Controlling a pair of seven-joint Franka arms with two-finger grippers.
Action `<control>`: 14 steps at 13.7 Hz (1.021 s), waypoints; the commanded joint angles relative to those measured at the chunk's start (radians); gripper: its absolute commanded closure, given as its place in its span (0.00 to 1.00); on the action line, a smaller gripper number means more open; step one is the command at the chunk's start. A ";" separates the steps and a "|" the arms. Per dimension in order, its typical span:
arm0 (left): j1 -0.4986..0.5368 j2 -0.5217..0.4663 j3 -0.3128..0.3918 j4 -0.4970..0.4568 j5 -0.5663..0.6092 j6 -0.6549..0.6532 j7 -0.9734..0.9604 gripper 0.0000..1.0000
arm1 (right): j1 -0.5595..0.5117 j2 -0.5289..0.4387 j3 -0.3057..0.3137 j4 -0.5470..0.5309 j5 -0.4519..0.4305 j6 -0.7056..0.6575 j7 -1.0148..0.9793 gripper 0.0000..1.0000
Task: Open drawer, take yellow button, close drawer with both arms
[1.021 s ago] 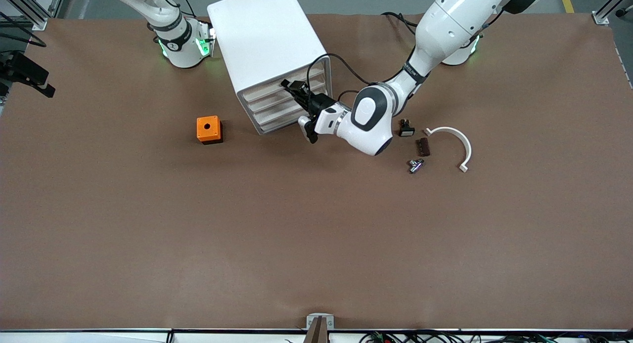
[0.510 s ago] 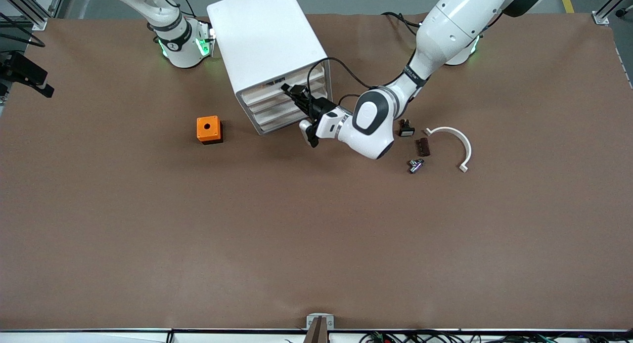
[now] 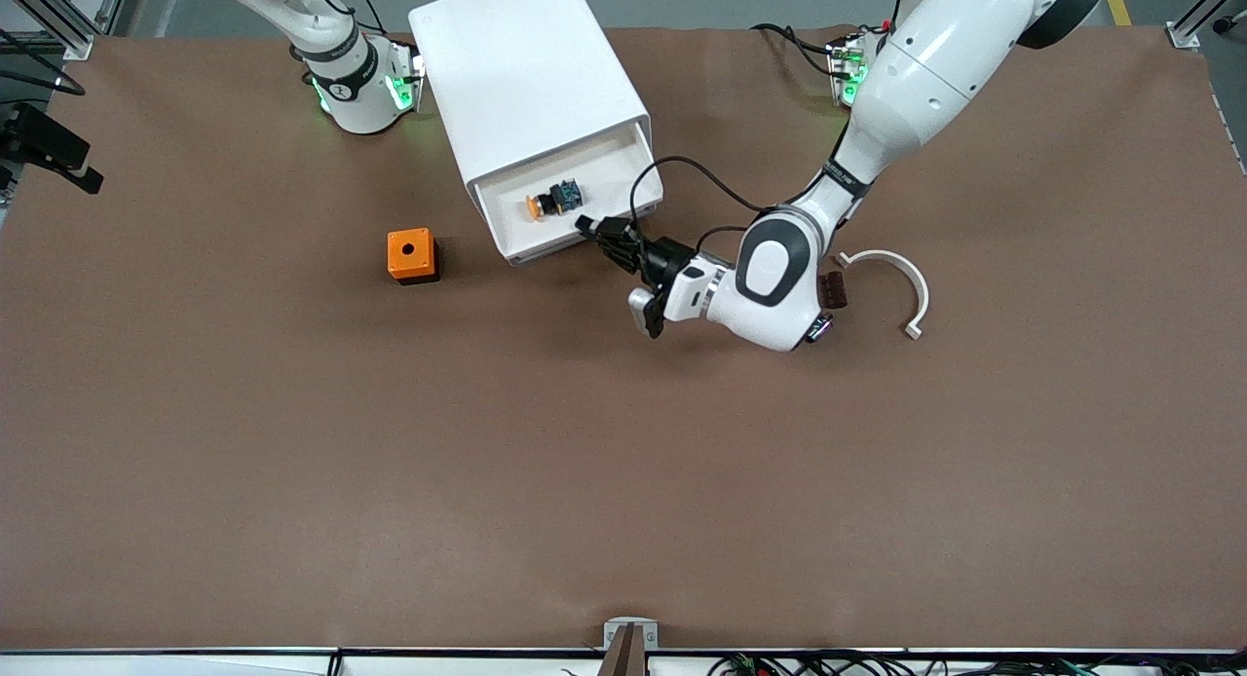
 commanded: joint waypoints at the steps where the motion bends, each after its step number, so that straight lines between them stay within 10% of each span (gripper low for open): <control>1: 0.011 0.039 0.025 0.070 -0.006 -0.004 -0.012 0.96 | -0.013 0.024 0.017 0.021 0.016 -0.008 0.003 0.00; 6: 0.031 0.051 0.044 0.091 -0.012 -0.005 -0.012 0.95 | 0.071 0.021 0.026 0.023 0.016 0.019 0.047 0.00; 12: 0.037 0.048 0.057 0.111 -0.007 -0.005 -0.013 0.91 | 0.367 0.061 0.026 0.017 0.017 0.016 0.819 0.00; 13: 0.037 0.047 0.059 0.111 -0.007 -0.005 -0.015 0.71 | 0.408 0.085 0.026 0.017 0.017 0.019 0.905 0.00; 14: 0.037 0.045 0.062 0.111 -0.007 -0.005 -0.027 0.03 | 0.444 0.105 0.026 0.017 0.019 0.024 0.978 0.00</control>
